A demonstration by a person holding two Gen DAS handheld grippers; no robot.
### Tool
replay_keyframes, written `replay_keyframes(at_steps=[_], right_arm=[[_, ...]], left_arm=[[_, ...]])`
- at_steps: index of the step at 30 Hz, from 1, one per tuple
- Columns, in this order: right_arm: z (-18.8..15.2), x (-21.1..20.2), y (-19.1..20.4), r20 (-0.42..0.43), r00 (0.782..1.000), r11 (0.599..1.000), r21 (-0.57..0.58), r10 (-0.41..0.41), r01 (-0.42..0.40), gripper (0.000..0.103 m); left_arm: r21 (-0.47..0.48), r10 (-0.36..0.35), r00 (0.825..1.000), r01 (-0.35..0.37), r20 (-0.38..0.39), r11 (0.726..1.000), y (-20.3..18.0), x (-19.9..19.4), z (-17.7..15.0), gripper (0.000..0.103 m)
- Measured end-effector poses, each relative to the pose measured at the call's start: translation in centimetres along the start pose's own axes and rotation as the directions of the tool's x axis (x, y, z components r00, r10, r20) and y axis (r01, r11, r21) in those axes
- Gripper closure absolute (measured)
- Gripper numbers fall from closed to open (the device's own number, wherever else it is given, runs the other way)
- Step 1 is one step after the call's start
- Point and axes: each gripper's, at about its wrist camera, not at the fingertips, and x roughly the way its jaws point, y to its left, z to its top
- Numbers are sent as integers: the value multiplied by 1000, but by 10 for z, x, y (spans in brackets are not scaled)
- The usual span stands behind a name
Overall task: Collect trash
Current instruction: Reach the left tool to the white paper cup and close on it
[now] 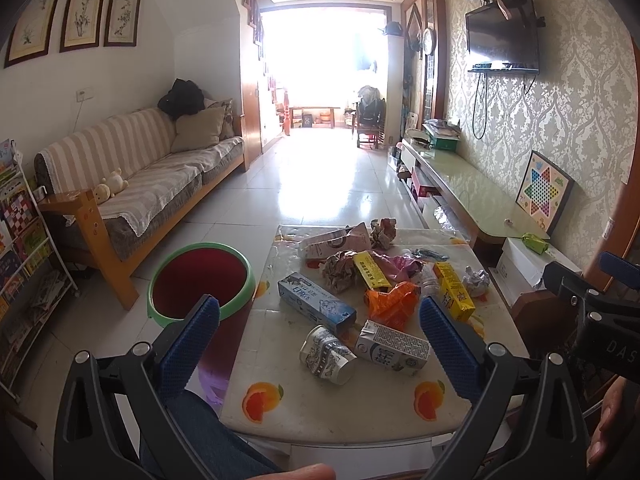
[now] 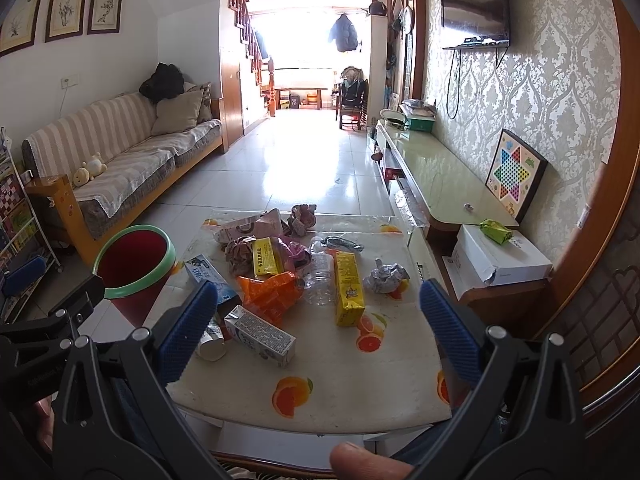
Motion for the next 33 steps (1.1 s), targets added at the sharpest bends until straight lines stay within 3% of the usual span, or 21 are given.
replay_keyframes(at_steps=[10,18,21,25,30,33], right_arm=[[-21,52,-16,-85,996,1000,-2,-25,25,3],[-31,102,-30,-151,987,998,-15,-61,59,3],[-33,114,-33,-165,984,998,-16,-64,62,3],[-39,128,-36,-185,980,998,-17,-69,67,3],[-45,138,-37,-204,977,998,-4,-64,64,3],[-47,141,-35,-210,976,998,-7,-57,56,3]], left_arm=[[-16,-32,987,30,-158,999,10,70,-17,7],[-11,-34,953,32,-300,999,6,146,-32,7],[-21,-30,934,24,-356,999,7,169,-41,7],[-40,-10,891,-10,-455,999,8,203,-59,7],[-103,-18,844,-44,-536,994,8,242,-73,8],[-116,-12,825,-65,-565,991,5,260,-81,8]])
